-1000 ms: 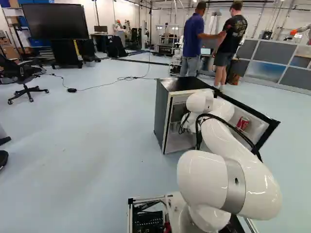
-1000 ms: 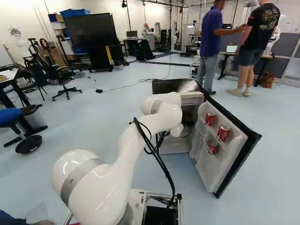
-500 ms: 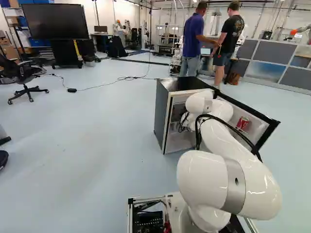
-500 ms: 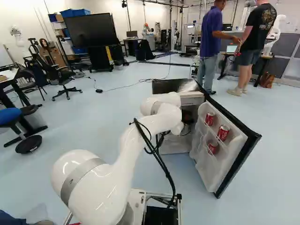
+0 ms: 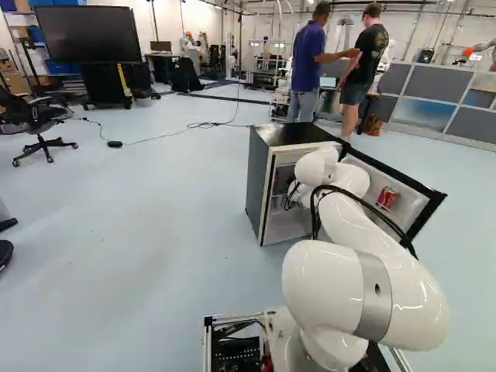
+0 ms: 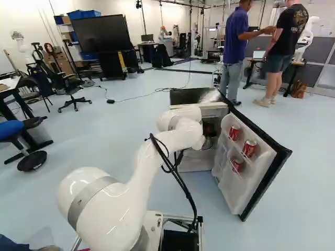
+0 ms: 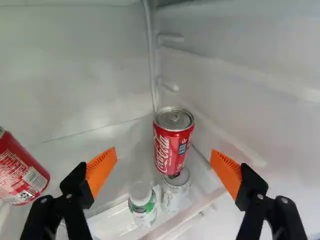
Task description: Grab a drink from the fridge
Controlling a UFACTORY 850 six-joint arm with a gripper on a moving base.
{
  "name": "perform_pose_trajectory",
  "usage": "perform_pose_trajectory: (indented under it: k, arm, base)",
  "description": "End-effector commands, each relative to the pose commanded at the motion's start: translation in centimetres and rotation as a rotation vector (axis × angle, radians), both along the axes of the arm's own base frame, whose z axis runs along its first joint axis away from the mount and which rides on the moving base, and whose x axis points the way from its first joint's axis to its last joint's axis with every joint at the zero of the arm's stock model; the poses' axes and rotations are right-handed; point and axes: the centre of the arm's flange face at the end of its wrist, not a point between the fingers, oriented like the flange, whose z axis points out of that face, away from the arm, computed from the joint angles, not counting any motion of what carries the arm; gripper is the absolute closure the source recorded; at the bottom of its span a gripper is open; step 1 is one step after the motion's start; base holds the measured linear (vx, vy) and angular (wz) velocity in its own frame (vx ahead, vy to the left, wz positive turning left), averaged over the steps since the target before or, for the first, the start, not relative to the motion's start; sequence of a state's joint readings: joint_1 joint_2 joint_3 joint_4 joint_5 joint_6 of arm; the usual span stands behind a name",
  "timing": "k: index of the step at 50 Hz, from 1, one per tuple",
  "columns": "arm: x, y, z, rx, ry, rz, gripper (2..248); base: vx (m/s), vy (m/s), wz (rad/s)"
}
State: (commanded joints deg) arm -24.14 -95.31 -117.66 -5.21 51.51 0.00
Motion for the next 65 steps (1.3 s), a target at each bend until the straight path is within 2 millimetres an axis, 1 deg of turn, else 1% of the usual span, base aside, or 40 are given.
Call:
perform_pose_trajectory:
  k: [17,29,30,34,35,40,41,45,46,50,51,65]
  arm:
    - [0.42,-0.64,-0.4,-0.009,-0.02,-0.005,3]
    - [0.65,-0.72,-0.57,-0.013,-0.028,-0.005,3]
    - [0.67,-0.72,-0.58,-0.013,-0.029,-0.005,17]
    - [0.73,-0.72,-0.62,-0.014,-0.03,-0.005,17]
    - [0.74,-0.72,-0.62,-0.014,-0.031,-0.005,55]
    - [0.76,-0.72,-0.64,-0.014,-0.031,-0.004,55]
    - [0.76,-0.72,-0.64,-0.014,-0.031,-0.004,93]
    - [0.77,-0.72,-0.64,-0.014,-0.032,-0.004,93]
    - [0.77,-0.72,-0.64,-0.014,-0.032,-0.004,131]
    - [0.77,-0.72,-0.64,-0.014,-0.032,-0.004,131]
    - [0.77,-0.72,-0.64,-0.014,-0.032,-0.004,158]
    - [0.87,-0.76,0.29,-0.014,-0.031,-0.004,159]
  base:
    - [0.0,0.0,0.0]
    - [0.0,0.0,0.0]
    - [0.0,0.0,0.0]
    - [0.0,0.0,0.0]
    - [0.0,0.0,0.0]
    - [0.0,0.0,0.0]
    - [0.0,0.0,0.0]
    - [0.0,0.0,0.0]
    - [0.0,0.0,0.0]
    - [0.0,0.0,0.0]
    - [0.0,0.0,0.0]
    - [0.0,0.0,0.0]
